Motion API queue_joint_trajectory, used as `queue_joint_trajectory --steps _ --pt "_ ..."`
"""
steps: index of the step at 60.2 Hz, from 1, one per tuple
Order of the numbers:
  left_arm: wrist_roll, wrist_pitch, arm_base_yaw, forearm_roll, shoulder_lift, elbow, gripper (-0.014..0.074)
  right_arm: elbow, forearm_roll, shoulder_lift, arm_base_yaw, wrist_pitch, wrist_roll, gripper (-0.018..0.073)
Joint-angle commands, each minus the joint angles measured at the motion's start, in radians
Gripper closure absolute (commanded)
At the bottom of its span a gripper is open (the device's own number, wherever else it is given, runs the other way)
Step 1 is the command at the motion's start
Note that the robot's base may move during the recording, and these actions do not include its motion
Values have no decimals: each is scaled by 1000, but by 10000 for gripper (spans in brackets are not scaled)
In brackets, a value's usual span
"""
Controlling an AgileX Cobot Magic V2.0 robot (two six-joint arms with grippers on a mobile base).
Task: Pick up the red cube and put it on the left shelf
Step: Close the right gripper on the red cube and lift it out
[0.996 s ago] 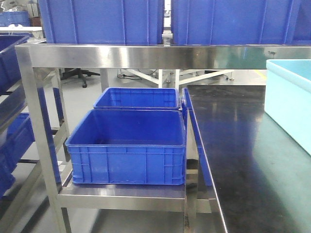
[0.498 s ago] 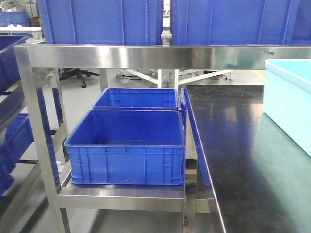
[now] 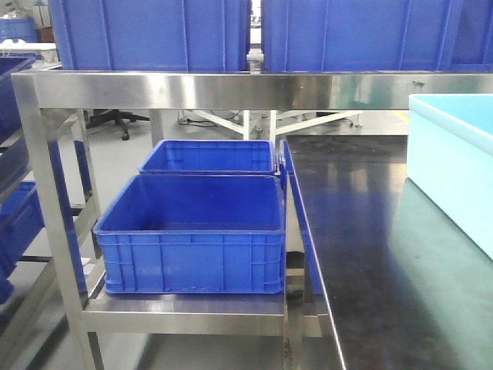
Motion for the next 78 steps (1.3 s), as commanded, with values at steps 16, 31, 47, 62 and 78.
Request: queue_joint_trajectory --steps 16,31,47,62,78 --pt "-2 -88 -1 -3 -14 23 495 226 6 -64 122 -223 -12 505" --pt "-2 -88 -1 -3 -14 23 495 313 6 -102 182 -278 -12 505" --pt "-2 -88 -1 -3 -14 23 495 316 6 -108 192 -282 -12 505" --pt "-2 -88 -1 -3 -14 23 495 316 6 -107 192 -257 -12 505" --pt "-2 -88 -1 -3 -14 23 495 316 6 -107 192 -258 -12 505"
